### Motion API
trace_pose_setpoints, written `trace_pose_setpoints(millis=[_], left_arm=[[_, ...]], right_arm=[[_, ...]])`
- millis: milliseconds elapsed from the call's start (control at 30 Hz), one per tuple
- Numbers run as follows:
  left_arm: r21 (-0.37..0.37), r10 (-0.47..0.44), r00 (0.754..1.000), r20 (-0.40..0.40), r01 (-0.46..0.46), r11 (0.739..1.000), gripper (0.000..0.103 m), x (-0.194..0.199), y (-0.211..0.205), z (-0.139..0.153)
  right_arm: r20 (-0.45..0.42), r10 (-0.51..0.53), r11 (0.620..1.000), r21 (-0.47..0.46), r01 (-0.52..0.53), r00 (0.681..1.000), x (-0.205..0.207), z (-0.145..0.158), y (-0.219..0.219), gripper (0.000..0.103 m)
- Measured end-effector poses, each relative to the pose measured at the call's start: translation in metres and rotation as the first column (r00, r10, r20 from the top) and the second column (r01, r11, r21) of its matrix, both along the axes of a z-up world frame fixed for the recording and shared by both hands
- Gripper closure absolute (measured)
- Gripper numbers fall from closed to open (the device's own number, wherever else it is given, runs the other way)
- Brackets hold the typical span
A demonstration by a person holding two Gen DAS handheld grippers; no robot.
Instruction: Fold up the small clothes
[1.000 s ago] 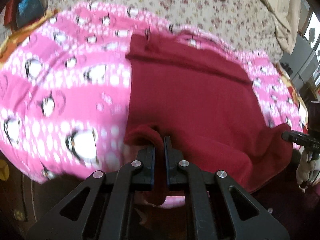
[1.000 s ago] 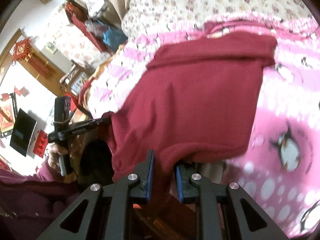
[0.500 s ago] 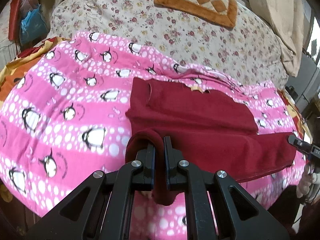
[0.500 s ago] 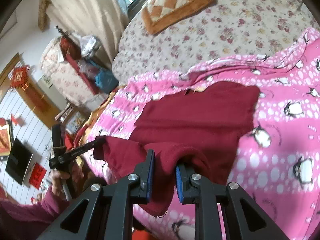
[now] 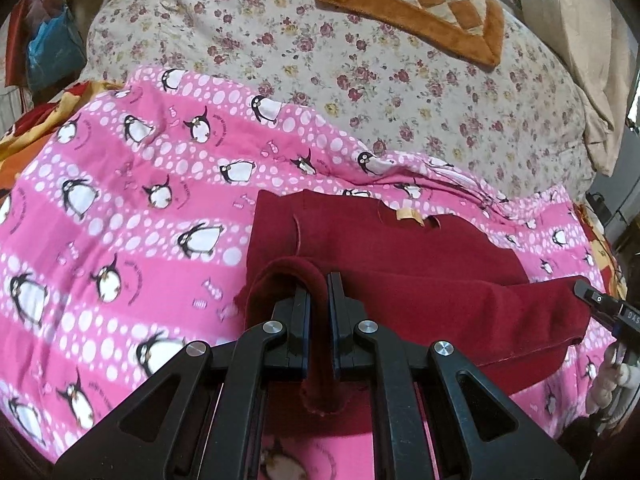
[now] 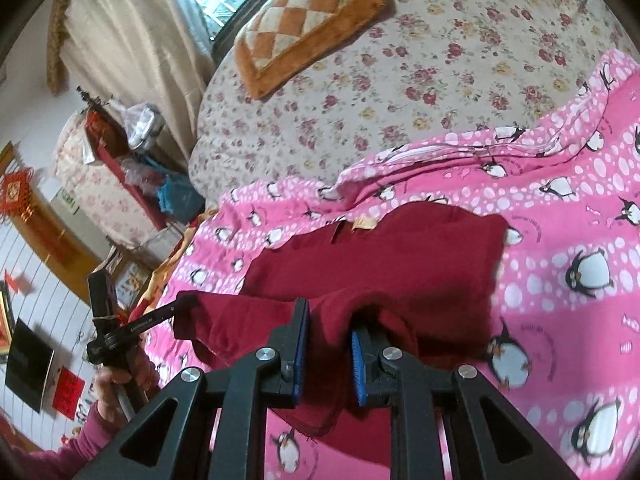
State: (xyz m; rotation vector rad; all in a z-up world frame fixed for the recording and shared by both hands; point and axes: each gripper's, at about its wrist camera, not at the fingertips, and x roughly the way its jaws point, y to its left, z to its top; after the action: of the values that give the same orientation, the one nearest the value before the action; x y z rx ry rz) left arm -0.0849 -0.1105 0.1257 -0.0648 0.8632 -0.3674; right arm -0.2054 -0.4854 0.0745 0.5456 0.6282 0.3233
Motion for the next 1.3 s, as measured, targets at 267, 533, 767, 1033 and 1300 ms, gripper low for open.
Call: trace_pose_setpoints(millis=[267, 533, 767, 1033, 1300], left_arm=[[0.025, 0.015, 1.000, -0.027, -0.015, 1.000, 0.097, 0.028, -0.014, -0.017], [0.039, 0.035, 0.998, -0.057, -0.033, 0.999, 0.097, 0.053, -0.017, -0.032], [0.052, 0.035, 0.998, -0.061, -0.031, 0.998, 0.097, 0.064, -0.021, -0.038], [0.065, 0.035, 0.997, -0.067, -0.031, 0.997, 0.097, 0.069, -0.025, -0.044], [0.070, 0.036, 0.997, -0.066, -0.031, 0.997, 0.097, 0.070, -0.026, -0.044]], right_arm=[[-0.041, -0.026, 1.000, -0.012, 0.026, 0.999, 0.039, -0.010, -0.013, 0.086], [-0.080, -0.073, 0.997, -0.040, 0.070, 0.994, 0.066, -0.025, -0.026, 0.085], [-0.100, -0.083, 0.996, 0.020, 0.086, 0.991, 0.075, -0.034, -0.038, 0.085], [-0.085, -0.087, 0.994, 0.060, 0.092, 0.993, 0.060, -0.028, -0.033, 0.054], [-0.124, 0.010, 0.994, 0.111, 0.004, 0.992, 0.058, -0.030, -0.017, 0.054]])
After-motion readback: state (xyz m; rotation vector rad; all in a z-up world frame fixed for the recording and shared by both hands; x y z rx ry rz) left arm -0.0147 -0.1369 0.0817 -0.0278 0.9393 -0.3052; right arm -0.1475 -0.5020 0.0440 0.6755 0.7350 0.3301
